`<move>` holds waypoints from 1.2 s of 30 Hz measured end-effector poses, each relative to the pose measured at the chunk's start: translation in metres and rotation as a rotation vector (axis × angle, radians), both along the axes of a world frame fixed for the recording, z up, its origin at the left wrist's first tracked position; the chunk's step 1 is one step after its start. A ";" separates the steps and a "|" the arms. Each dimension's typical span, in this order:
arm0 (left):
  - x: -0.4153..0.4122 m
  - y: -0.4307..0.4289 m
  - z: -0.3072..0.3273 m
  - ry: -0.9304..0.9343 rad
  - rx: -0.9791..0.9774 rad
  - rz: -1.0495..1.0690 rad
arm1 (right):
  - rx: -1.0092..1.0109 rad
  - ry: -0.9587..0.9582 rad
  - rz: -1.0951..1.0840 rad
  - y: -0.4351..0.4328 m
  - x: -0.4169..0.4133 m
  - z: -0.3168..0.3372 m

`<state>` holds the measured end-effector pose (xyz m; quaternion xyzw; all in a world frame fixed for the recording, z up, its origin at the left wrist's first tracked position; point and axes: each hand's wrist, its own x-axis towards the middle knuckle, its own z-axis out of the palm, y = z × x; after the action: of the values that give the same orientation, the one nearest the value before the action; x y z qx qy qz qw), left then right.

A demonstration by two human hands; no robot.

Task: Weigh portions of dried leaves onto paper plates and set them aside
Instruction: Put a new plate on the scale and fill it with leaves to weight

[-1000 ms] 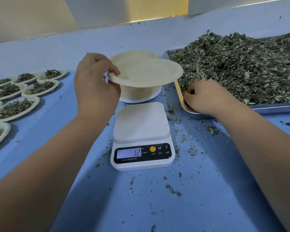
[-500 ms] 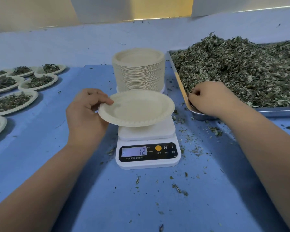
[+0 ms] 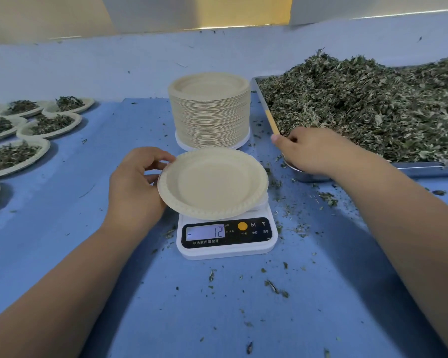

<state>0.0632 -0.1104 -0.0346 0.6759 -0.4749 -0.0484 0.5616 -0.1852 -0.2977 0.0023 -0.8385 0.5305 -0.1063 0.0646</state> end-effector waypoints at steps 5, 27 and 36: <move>0.008 -0.001 -0.004 -0.004 0.134 0.048 | 0.071 0.139 0.001 0.013 0.010 0.005; -0.004 -0.007 0.000 0.647 0.040 -0.178 | -0.258 -0.417 0.008 -0.007 -0.012 0.013; -0.010 -0.004 0.004 0.519 0.118 -0.264 | -0.476 -0.588 0.022 0.005 -0.002 0.035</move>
<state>0.0528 -0.1147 -0.0309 0.6048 -0.3956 -0.3198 0.6127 -0.1868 -0.2932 0.0368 -0.7693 0.4410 -0.4619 0.0186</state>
